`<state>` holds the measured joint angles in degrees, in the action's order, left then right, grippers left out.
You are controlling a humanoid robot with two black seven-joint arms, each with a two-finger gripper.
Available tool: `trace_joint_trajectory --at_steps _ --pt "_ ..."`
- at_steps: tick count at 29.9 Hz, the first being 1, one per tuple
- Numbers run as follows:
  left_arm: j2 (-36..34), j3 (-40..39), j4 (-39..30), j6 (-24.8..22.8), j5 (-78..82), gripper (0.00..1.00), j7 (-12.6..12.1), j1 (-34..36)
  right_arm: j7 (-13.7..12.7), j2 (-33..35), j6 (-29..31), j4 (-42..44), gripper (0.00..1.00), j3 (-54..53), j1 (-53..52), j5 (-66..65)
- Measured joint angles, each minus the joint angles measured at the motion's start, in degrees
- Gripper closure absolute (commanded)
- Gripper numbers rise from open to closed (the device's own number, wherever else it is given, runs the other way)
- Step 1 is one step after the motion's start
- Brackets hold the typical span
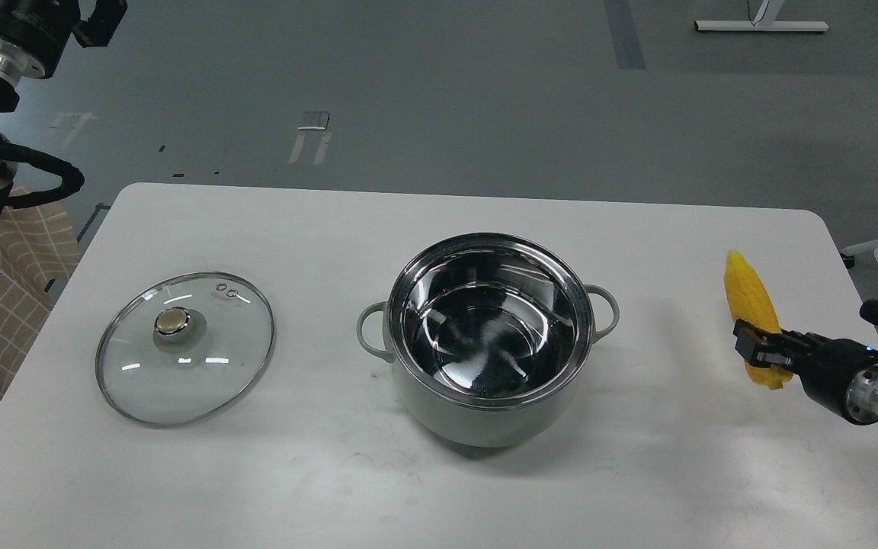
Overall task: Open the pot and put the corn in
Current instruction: 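Grasp the corn cob with the right gripper and lift it, then move the corn over the open pot and lower it inside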
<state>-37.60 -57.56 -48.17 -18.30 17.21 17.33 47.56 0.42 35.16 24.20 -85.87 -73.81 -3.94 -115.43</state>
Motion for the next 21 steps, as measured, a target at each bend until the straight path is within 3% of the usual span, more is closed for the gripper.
trace_joint_trajectory --at_steps 4,8,13,21 --pt "-0.1 0.0 -0.5 0.2 0.0 0.02 0.0 0.1 0.1 -2.0 0.0 -6.3 0.95 -2.6 -1.1 0.2" --pt "-0.4 -0.1 -0.8 0.0 -0.2 0.02 -0.1 0.2 0.1 -8.7 0.3 -12.5 0.95 -1.0 -1.8 0.4" --pt "-0.6 -0.3 -0.9 -0.3 -0.3 0.02 -0.1 0.3 0.1 -16.0 0.4 -13.4 0.94 3.7 -7.7 0.4" --pt "-0.6 -0.4 -1.0 -0.3 -0.4 0.02 -0.2 0.3 0.0 -19.5 0.9 -11.2 0.9 18.3 -15.0 0.5"
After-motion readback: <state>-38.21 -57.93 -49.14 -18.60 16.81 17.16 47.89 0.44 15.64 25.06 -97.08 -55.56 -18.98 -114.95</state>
